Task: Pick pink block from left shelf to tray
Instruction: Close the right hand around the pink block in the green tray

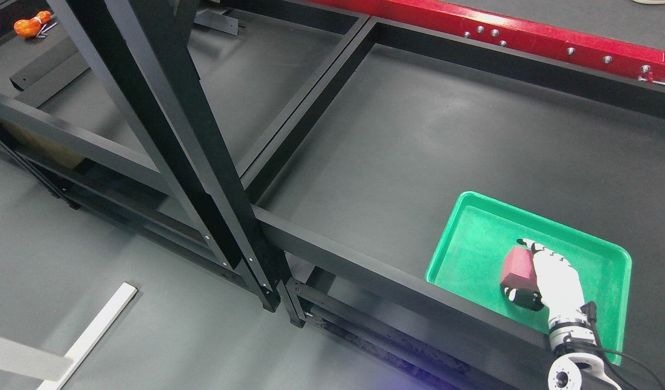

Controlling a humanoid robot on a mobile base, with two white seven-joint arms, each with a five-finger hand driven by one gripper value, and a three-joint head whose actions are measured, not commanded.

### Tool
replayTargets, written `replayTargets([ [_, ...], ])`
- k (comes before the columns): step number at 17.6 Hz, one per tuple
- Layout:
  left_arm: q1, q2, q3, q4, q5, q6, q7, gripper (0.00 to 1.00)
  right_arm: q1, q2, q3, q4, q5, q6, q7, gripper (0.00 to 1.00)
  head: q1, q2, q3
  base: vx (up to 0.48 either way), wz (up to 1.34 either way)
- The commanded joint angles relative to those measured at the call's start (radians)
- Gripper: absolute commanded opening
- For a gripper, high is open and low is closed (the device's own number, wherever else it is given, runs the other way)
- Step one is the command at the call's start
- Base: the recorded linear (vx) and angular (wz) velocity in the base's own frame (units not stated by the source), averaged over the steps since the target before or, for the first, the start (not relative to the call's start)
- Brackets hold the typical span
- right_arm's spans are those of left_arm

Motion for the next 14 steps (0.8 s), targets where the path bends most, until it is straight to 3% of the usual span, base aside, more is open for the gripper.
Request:
replayTargets([
  [1, 0.000, 0.017, 0.000, -0.017, 0.008, 0.001, 0.000, 1.00, -0.007, -0.031, 0.033, 0.027, -0.005, 0.001, 0.003, 0.54, 0.0000, 0.000, 0.000, 0.000, 0.00],
  [7, 0.000, 0.017, 0.000, -0.017, 0.008, 0.001, 0.000, 1.00, -0.031, -0.032, 0.026, 0.027, -0.008, -0.006, -0.023, 0.03, 0.0000, 0.000, 0.000, 0.000, 0.00],
  [10, 0.000, 0.017, 0.000, -0.017, 0.008, 0.001, 0.000, 1.00, -0.043, -0.032, 0.019, 0.026, -0.011, -0.034, -0.075, 0.02, 0.0000, 0.000, 0.000, 0.000, 0.00],
  [14, 0.000, 0.017, 0.000, -0.017, 0.008, 0.001, 0.000, 1.00, -0.036, -0.034, 0.011, -0.012, -0.018, -0.098, -0.339, 0.02, 0.0000, 0.000, 0.000, 0.000, 0.00],
])
